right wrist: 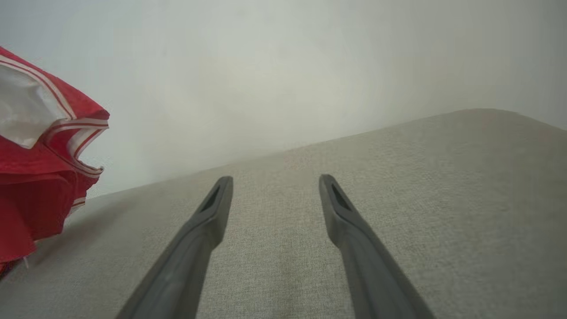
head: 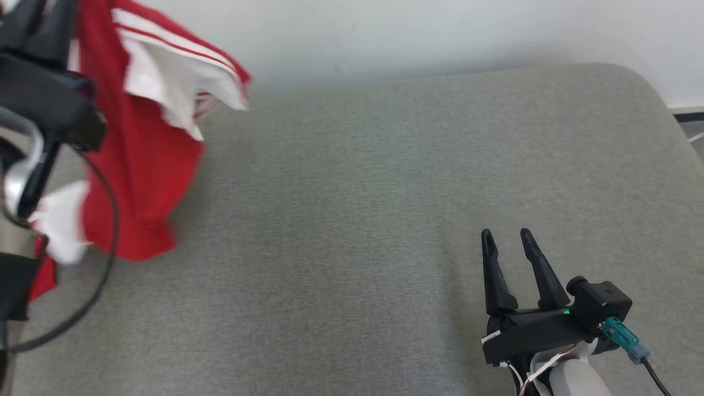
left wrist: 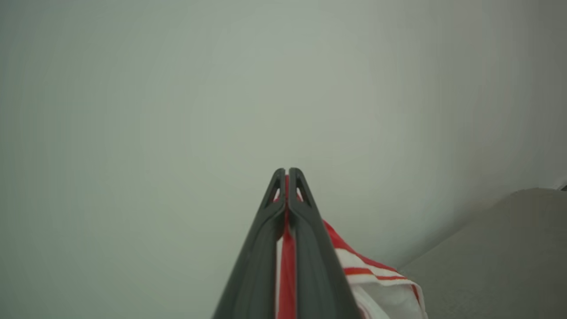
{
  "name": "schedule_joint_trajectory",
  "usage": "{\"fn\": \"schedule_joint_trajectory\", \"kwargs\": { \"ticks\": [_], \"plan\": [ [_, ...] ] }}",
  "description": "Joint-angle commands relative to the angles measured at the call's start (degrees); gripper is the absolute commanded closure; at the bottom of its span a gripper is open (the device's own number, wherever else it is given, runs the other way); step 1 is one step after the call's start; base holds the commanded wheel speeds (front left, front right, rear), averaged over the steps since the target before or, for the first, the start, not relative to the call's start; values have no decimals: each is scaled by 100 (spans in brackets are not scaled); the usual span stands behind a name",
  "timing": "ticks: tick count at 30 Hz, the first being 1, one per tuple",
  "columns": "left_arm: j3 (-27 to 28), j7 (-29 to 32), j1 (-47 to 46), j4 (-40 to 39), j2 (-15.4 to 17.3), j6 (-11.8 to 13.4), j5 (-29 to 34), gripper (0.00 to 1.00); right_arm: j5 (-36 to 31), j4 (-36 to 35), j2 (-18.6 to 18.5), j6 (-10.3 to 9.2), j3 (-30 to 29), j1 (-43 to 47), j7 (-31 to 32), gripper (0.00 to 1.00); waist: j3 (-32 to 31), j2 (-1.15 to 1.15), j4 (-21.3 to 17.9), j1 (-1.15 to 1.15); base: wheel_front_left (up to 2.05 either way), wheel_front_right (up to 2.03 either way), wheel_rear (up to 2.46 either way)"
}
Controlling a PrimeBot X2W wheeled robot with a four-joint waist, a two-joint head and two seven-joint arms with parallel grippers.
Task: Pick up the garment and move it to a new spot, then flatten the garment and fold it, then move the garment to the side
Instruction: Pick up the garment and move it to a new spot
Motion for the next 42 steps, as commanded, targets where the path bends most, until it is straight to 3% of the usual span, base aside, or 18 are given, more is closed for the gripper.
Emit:
{"fn": "schedule_joint_trajectory", "kwargs": {
  "ticks": [1, 8, 17, 25, 35, 36, 37, 38, 42],
  "plan": [
    [-128, 140, 140, -315, -52, -15, -74, 100, 42, -19, -6, 6, -22, 64, -8, 0, 20, 0, -241, 0, 0, 0, 0],
    [-666, 532, 308, -1213, -496, -18, -257, 100, 138, -56, -3, 6, -42, 28, -8, 0, 145, 0, -661, 0, 0, 0, 0],
    [-1159, 490, 103, -1099, -1191, 45, -407, 100, 197, -63, -3, 6, -41, -34, -8, 0, 273, 0, -886, 0, 0, 0, 0],
    [-1387, 100, 965, -226, -1463, 96, -635, 100, 212, -45, -3, 6, -36, 14, -8, 0, 335, 0, -904, 0, 0, 0, 0],
    [-2106, -982, 1781, 1250, -1982, 41, -686, 100, 40, 37, -5, 6, 4, -76, -8, 0, 368, 0, -768, 0, 0, 0, 0],
    [-2187, -1083, 1798, 1339, -2010, 34, -662, 75, 32, 42, -6, 6, 8, -74, -8, 0, 356, 0, -757, 0, 0, 0, 0],
    [-2269, -1165, 1820, 1444, -2043, 27, -650, 30, 24, 50, -5, 6, 10, -65, -8, 0, 340, 0, -741, 0, 0, 0, 0],
    [-2323, -1240, 1844, 1505, -2068, 22, -677, 0, 14, 55, -4, 6, 12, -51, -8, 0, 322, 0, -725, 0, 0, 0, 0],
    [-2529, -1451, 1915, 1668, -2122, 13, -849, 0, -31, 88, -4, 6, -35, 62, -8, 0, 216, 0, -615, 0, 0, 0, 0]
  ]
}}
